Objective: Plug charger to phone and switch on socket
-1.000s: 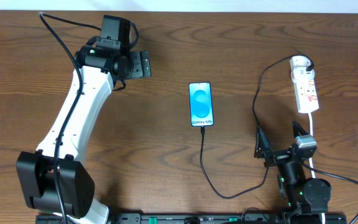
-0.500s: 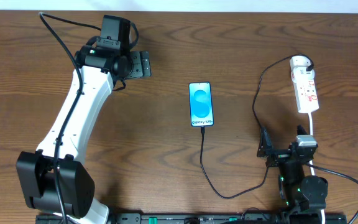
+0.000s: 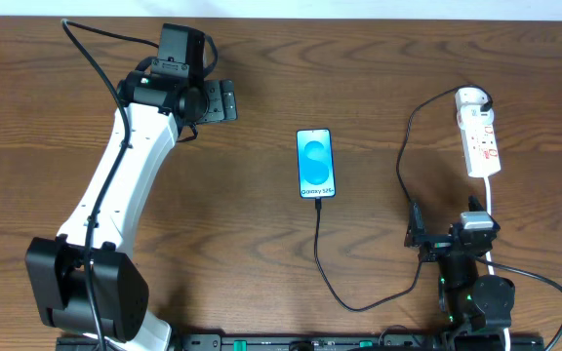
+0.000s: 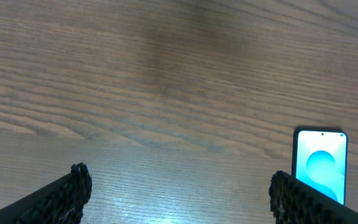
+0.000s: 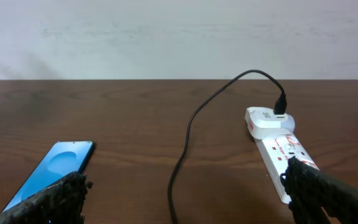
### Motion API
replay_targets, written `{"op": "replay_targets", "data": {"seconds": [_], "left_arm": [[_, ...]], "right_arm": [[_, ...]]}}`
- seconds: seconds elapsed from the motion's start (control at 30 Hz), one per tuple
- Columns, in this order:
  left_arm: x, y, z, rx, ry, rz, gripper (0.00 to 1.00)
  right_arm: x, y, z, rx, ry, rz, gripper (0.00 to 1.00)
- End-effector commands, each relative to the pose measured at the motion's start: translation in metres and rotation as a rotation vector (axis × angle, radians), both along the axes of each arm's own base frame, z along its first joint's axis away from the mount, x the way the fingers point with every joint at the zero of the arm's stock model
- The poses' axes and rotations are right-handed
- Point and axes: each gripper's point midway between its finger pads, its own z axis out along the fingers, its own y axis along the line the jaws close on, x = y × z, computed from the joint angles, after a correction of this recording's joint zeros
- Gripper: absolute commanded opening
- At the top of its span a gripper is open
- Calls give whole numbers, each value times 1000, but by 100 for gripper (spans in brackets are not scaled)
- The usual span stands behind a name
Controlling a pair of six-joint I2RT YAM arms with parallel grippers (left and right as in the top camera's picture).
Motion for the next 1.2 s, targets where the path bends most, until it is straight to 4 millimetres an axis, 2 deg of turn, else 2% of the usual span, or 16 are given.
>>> {"op": "replay_targets", "data": {"seconds": [0.0, 0.93, 1.17], "left_arm": [[0, 0, -3, 16, 6, -10, 93], [0, 0, -3, 16, 7, -11, 93], [-21, 5, -13, 30, 66, -9, 93]], "right_arm": [[0, 0, -1, -19, -2, 0, 99], [0, 0, -1, -19, -3, 0, 99], [0, 0, -1, -19, -3, 0, 99]]}}
